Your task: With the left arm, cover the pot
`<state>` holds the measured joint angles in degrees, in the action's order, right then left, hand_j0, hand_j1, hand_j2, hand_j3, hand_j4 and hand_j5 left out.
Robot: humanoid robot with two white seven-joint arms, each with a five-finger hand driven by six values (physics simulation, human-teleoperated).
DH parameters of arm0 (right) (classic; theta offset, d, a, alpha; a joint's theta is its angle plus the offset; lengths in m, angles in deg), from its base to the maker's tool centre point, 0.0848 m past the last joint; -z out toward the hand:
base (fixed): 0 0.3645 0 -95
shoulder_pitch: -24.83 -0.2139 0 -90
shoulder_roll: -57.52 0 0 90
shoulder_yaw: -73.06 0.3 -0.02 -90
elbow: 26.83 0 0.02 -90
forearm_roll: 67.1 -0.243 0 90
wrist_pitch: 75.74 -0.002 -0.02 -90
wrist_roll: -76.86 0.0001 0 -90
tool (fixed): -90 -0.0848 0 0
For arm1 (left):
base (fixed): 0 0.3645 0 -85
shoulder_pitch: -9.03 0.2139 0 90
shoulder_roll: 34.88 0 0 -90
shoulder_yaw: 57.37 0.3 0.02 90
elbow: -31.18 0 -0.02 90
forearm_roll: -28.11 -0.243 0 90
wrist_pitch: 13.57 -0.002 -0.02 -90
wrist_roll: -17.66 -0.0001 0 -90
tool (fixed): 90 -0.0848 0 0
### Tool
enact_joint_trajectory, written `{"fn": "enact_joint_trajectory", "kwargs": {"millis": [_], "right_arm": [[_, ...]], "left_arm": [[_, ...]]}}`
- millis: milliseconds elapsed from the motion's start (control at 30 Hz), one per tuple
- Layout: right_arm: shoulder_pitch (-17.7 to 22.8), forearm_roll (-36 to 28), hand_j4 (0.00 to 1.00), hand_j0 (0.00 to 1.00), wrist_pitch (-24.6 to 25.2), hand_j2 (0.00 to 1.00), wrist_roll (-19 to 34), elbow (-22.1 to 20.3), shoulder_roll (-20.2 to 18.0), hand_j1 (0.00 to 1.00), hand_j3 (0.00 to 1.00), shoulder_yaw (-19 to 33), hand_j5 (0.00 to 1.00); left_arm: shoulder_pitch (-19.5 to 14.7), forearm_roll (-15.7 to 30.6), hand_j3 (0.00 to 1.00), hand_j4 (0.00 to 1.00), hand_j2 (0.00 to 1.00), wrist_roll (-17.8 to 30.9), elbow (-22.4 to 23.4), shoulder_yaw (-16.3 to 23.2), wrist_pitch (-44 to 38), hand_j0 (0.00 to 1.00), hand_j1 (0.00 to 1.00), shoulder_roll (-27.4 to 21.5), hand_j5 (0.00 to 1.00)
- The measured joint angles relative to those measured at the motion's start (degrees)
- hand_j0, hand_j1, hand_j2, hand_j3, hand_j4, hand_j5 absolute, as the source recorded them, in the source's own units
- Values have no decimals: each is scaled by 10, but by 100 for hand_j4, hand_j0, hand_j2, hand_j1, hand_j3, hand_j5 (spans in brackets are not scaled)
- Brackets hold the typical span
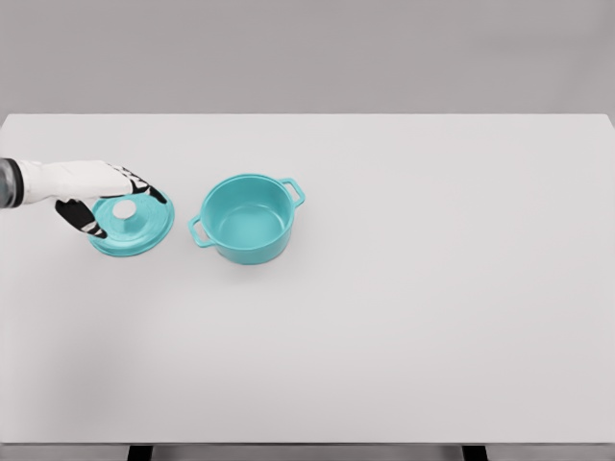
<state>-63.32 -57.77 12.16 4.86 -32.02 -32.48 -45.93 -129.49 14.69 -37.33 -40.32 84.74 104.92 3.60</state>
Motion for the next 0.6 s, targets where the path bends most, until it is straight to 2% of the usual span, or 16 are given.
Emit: {"fn": "enact_joint_trajectory", "kwargs": {"millis": [233,600], "right_arm": [[0,0,100,100,0,100,0,0,0,100,100,0,100],[0,0,100,100,0,100,0,0,0,100,100,0,100]], "left_arm": [[-2,-2,84,84,84,0,24,5,0,84,84,12,84],[-10,-49,83,83,83,0,75,6,-1,83,83,44,83]]}}
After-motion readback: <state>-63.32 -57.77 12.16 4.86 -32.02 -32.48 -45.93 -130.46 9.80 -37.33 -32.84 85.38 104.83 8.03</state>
